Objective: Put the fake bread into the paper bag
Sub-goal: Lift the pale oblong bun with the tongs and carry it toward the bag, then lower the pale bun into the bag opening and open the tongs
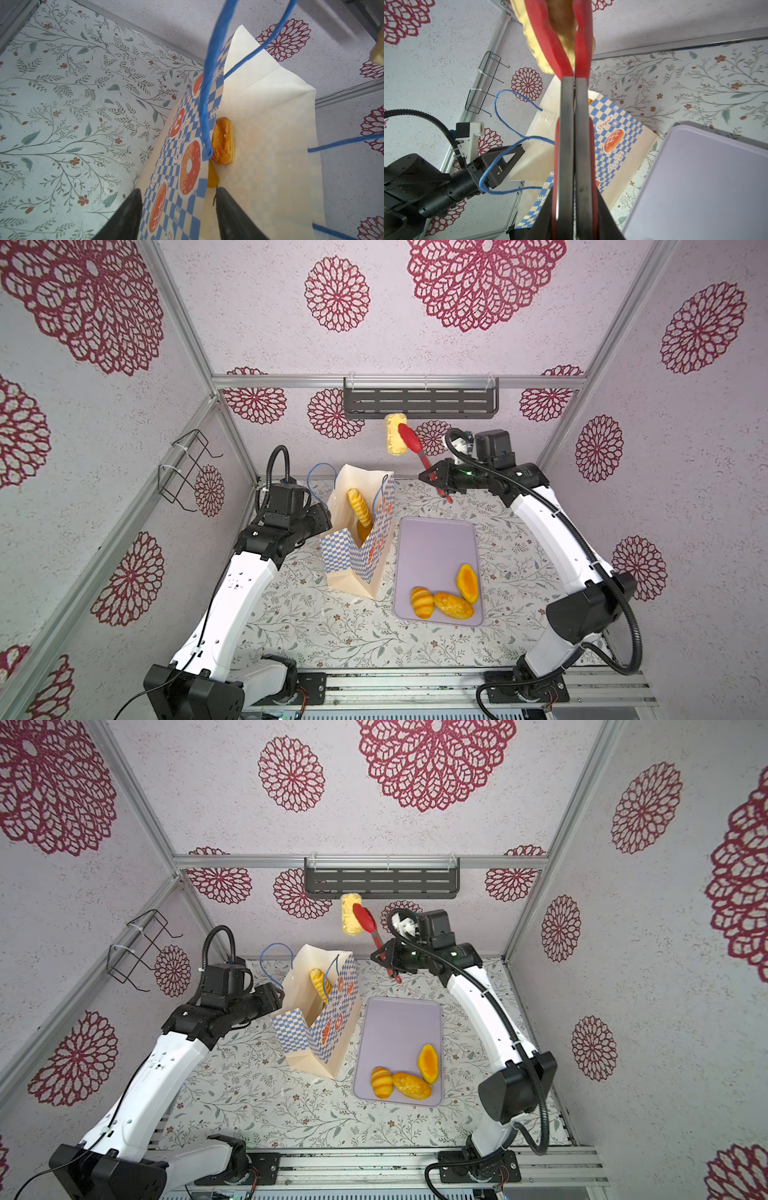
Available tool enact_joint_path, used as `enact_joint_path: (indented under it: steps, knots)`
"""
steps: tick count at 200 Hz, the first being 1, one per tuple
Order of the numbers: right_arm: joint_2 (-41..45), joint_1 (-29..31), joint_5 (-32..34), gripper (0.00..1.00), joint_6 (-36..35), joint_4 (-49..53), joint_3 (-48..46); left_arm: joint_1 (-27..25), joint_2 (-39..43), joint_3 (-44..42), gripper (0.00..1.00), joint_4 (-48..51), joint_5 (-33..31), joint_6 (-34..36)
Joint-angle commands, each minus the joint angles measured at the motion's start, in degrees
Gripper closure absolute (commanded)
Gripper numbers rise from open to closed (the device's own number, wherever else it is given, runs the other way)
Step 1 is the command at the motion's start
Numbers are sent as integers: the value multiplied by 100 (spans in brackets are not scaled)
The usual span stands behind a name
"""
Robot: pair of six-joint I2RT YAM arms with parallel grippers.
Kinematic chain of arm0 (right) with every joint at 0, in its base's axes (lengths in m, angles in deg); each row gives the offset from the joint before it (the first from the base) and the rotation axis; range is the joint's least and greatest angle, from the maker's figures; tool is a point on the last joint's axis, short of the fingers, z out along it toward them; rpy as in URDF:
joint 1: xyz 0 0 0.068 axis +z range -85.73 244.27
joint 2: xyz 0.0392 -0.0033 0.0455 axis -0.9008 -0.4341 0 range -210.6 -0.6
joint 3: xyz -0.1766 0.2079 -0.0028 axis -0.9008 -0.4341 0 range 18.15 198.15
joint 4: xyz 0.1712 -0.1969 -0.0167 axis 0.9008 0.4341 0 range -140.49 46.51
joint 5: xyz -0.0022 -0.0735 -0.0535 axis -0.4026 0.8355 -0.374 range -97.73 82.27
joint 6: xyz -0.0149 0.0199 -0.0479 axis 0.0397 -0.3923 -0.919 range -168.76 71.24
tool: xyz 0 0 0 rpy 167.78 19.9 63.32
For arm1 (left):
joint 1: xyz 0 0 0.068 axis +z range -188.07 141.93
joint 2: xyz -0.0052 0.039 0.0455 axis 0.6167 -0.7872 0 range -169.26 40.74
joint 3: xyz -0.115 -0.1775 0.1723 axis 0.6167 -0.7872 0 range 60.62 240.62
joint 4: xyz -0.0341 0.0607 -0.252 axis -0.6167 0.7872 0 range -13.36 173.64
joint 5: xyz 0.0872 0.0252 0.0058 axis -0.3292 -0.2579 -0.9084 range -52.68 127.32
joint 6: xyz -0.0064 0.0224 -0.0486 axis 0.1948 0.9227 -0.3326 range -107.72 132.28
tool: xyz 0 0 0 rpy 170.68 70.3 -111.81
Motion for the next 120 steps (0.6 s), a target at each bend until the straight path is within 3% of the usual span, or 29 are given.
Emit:
enact_joint_path:
  steps: [1,120]
  knots:
    - [-207,264,-279,81,-115,45,646,-45,-18,1,45,-135,-67,78]
    - [-176,491,-545,80,-1082,1191,470,-43,-168,-62,70,-243,-49,101]
